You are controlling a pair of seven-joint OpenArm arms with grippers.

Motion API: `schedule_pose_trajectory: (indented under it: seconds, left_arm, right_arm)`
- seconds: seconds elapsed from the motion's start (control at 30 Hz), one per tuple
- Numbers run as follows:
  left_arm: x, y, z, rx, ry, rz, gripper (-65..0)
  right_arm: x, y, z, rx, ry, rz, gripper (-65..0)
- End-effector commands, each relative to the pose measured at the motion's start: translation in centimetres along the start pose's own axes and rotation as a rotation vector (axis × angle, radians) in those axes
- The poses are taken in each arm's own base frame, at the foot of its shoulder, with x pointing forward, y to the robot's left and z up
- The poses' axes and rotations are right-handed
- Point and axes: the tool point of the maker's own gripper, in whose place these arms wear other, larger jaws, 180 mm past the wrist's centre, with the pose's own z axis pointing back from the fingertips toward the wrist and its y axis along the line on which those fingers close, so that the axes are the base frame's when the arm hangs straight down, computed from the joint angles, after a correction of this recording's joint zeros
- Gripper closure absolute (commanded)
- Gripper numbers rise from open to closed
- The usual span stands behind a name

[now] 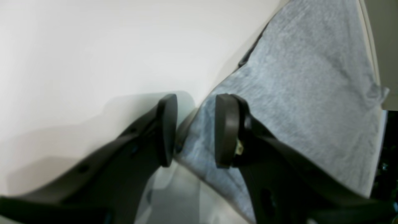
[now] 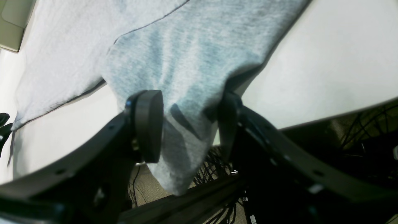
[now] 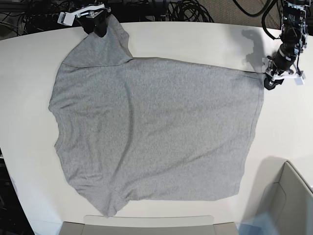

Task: Fold the T-shirt properly
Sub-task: 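Reach the left gripper to the other shoulder corner and grasp it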

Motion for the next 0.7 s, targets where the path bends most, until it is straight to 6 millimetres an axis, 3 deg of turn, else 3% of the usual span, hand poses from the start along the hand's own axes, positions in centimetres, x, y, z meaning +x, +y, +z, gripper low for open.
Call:
schedule_pose_trajectory:
  seconds: [0.0, 0.37, 0.6, 0.67]
  left_arm:
    - [-2.7, 1.8, 0.0, 0.075, 0.122, 0.014, -22.1]
    - [-5.9, 1.8, -0.1, 0.082, 0.224, 0.011, -22.0]
    - [-5.7, 4.9, 0.6, 0.190, 0.201, -0.125, -21.9]
    - [-4.8, 5.9, 1.1, 0.219, 0.159, -0.142, -21.9]
  right_arm:
    - [-0.7, -0.3, 0.5, -0.019, 0.038, 0.001, -28.9]
    - [-0.2, 0.7, 0.7, 0.002, 0.026, -0.006, -28.9]
    - [-0.2, 0.7, 0.7, 0.003, 0.025, -0.007, -28.9]
    - [-0.1, 0.7, 0.7, 0.003, 0.025, -0.005, -28.9]
